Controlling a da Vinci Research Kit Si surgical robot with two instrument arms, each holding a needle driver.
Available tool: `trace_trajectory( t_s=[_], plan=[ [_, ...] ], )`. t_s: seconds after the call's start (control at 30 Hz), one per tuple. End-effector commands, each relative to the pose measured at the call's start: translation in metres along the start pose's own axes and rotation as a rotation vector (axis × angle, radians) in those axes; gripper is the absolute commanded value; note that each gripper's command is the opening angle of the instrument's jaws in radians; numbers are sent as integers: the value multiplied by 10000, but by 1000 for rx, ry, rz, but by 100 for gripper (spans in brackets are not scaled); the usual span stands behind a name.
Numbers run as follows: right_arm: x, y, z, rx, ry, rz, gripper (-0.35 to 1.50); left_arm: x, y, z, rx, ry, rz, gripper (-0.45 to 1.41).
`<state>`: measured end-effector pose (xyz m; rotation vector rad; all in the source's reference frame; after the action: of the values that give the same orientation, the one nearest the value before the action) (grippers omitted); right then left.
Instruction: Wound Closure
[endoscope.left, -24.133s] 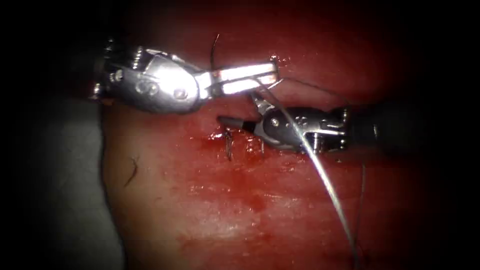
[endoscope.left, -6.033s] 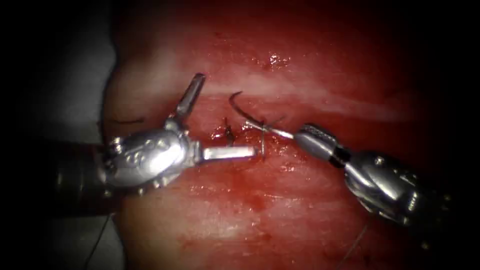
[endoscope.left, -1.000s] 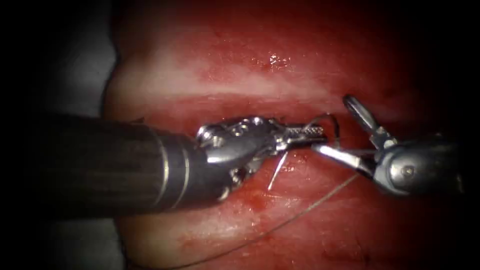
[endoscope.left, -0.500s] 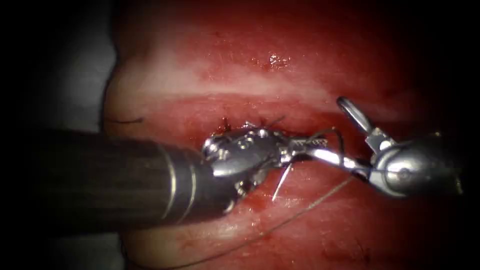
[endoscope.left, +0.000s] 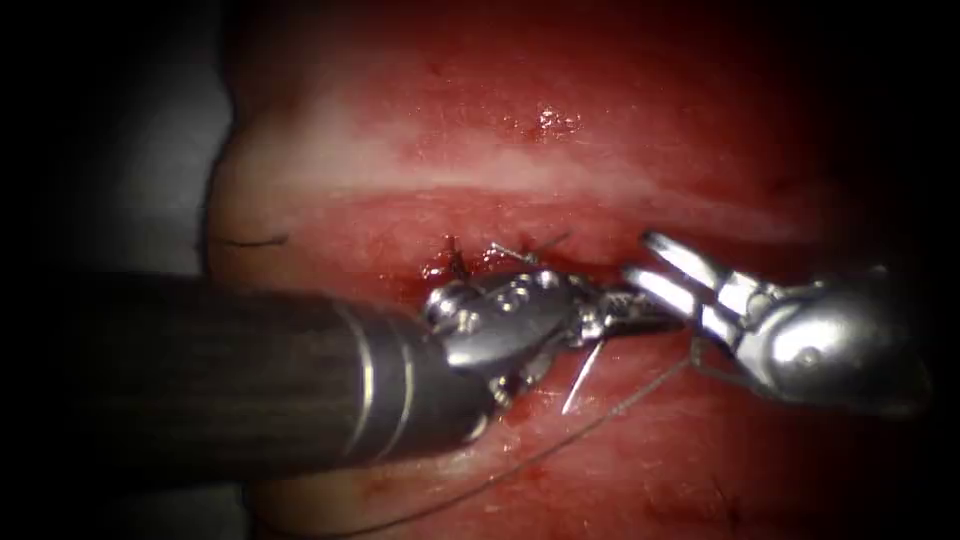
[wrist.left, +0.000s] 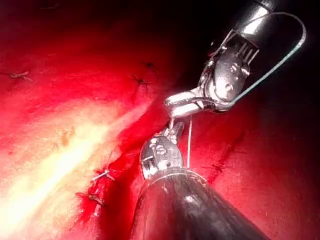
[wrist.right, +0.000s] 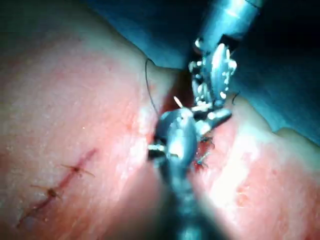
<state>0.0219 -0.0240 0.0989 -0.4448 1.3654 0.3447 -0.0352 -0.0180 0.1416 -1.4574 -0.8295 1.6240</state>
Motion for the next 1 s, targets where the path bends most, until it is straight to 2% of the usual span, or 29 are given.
trace_trajectory(
  t_s=[0.03, 0.1, 0.17, 0.33, 0.37, 0.4, 0.43, 0.47, 0.5, 0.53, 0.6, 0.7, 0.77, 0.87, 0.9, 0.93, 1.0],
  plan=[
    [-1, -4, -1, -2, 2, 8, -23, -10, -1, 5, 1, -1, -10, -45],
    [2, -3, -2, -1, 2, 4, -21, -10, -1, 5, 0, -2, -10, -45],
    [4, -6, -1, -4, 2, -20, -35, -10, 0, 5, -1, -2, -9, -45],
    [6, -8, 0, -7, 0, -55, -35, -9, 0, 5, -5, -6, -22, -45],
    [6, -7, 0, -7, 0, -61, -35, -7, -1, 4, 2, -3, -24, -28],
    [5, -6, 0, -7, 0, -61, -35, -5, -1, 4, 4, -3, -25, 2],
    [5, -6, -1, -7, 0, -67, -35, -3, -2, 3, 5, -2, -26, 22],
    [4, -5, -1, -9, 2, -66, -35, -2, -2, 2, 4, -1, -28, 51],
    [4, -5, -2, -6, 0, -73, -35, 1, -3, 1, 18, 3, 12, 89],
    [3, -3, -3, 0, -7, -84, -35, 2, -3, 0, 40, 8, 63, 116],
    [-1, 3, -11, 21, -32, -121, -35, 0, -3, -4, 47, 8, 136, 130],
    [-7, 12, -25, 24, -51, -145, -35, -6, -3, -10, 49, 5, 199, 138],
    [-13, 20, -35, 19, -65, -151, -35, -12, -2, -16, 71, -2, 232, 138],
    [-24, 34, -48, 23, -80, -161, -35, -26, -4, -17, 153, -64, 300, 121],
    [-33, 41, -53, 21, -85, -166, -35, -41, -7, -14, 190, -142, 400, 73],
    [-37, 43, -54, 20, -85, -168, -35, -53, -11, -10, 206, -198, 407, 27],
    [-46, 46, -53, 18, -87, -173, -35, -73, -20, -1, 230, -266, 439, -6]
  ],
)
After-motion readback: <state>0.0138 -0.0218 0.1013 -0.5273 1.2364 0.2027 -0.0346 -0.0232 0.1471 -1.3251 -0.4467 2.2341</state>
